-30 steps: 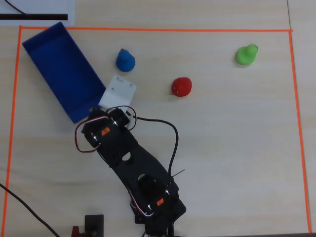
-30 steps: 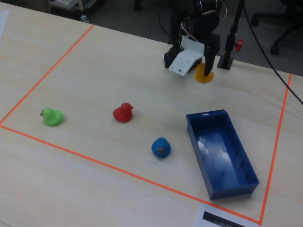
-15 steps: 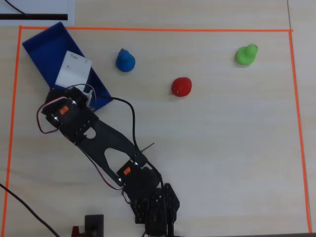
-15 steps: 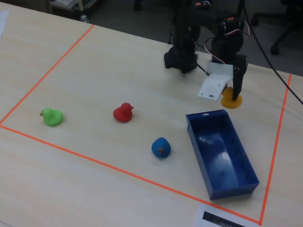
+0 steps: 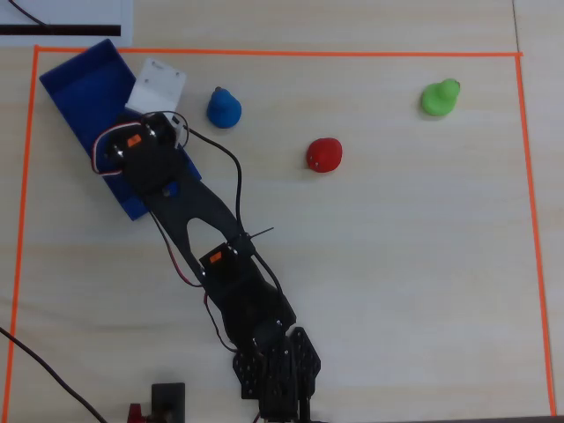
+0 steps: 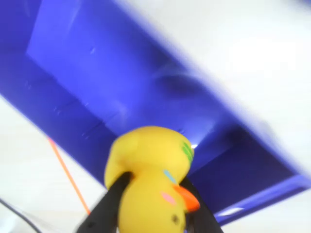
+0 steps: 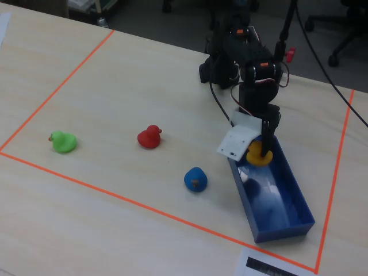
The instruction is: Grasp yellow duck and put it into box.
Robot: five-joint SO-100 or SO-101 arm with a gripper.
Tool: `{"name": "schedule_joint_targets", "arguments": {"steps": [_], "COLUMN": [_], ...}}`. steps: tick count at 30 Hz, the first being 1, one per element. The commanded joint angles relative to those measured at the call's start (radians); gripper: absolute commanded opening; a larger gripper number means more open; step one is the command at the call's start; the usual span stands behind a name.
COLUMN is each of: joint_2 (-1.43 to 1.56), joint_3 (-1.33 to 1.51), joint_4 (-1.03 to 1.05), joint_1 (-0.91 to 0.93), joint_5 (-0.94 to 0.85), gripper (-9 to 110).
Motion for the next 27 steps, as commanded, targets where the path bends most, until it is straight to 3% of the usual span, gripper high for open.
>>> {"name": "schedule_joint_targets", "arguments": {"steps": [1, 4, 6, 8, 10, 15, 19, 27], "joint_2": [0.083, 0.189, 0.281, 0.405, 0.595, 1.178, 1.612, 1.982], "joint_3": [0.034, 0.035, 0.034, 0.064, 0.215, 0.830, 1.401, 1.902], "joint_4": [0.023, 0.083, 0.133, 0.204, 0.212, 0.149, 0.017, -0.040], "joint_1": [0.014, 0.049, 0.067, 0.080, 0.086, 0.095, 0.210, 0.459], "joint_5": [-0.021, -0.038, -0.054, -0.057, -0.057, -0.127, -0.272, -0.460], "gripper": [40, 48, 46, 30, 1, 0, 0, 0]}}
